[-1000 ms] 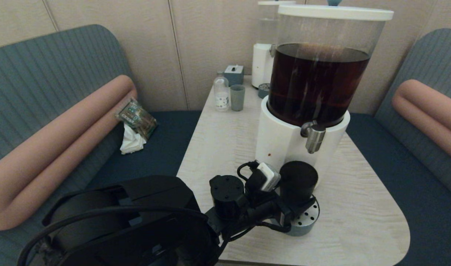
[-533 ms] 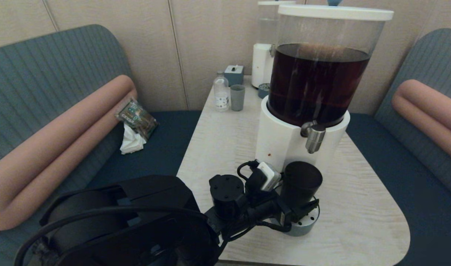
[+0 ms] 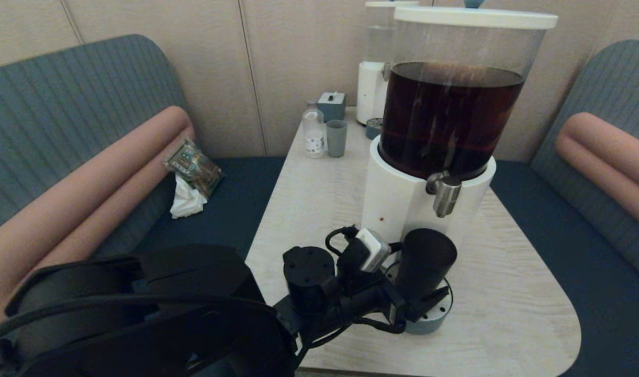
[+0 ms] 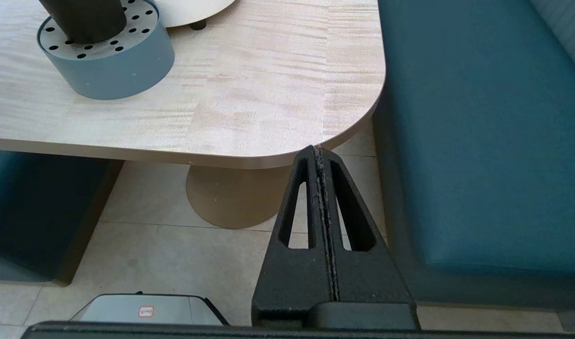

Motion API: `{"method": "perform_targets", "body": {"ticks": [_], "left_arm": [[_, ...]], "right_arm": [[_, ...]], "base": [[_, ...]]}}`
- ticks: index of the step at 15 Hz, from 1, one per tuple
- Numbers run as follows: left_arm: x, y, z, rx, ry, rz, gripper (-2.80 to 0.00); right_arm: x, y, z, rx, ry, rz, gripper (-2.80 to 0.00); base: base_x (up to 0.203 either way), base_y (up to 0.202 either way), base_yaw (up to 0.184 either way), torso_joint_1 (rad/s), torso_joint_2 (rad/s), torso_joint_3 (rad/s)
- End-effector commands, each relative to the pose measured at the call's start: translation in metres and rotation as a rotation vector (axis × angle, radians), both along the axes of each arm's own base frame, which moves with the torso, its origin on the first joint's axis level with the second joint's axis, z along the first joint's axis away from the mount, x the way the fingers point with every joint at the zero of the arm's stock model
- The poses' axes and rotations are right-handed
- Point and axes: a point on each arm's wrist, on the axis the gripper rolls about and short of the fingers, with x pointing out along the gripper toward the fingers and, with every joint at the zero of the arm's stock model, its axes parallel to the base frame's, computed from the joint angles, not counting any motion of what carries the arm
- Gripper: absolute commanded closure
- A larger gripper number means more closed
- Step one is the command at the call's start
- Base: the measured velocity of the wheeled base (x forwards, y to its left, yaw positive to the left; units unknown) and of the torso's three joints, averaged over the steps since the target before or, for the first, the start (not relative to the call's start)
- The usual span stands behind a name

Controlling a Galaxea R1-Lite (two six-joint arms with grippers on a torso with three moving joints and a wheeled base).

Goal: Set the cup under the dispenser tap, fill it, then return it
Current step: Place it under the water dispenser

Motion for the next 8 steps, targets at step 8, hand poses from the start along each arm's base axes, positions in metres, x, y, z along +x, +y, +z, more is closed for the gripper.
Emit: {"method": "perform_targets", "body": {"ticks": [8], "left_arm": [[-0.044, 0.051, 0.040, 0.013, -0.004, 0.047, -2.80]], "right_arm": [[0.000, 0.000, 0.000, 0.000, 0.001, 0.000, 0.00]], "base": [[0.000, 0.000, 0.000, 0.000, 0.00, 0.000]]}}
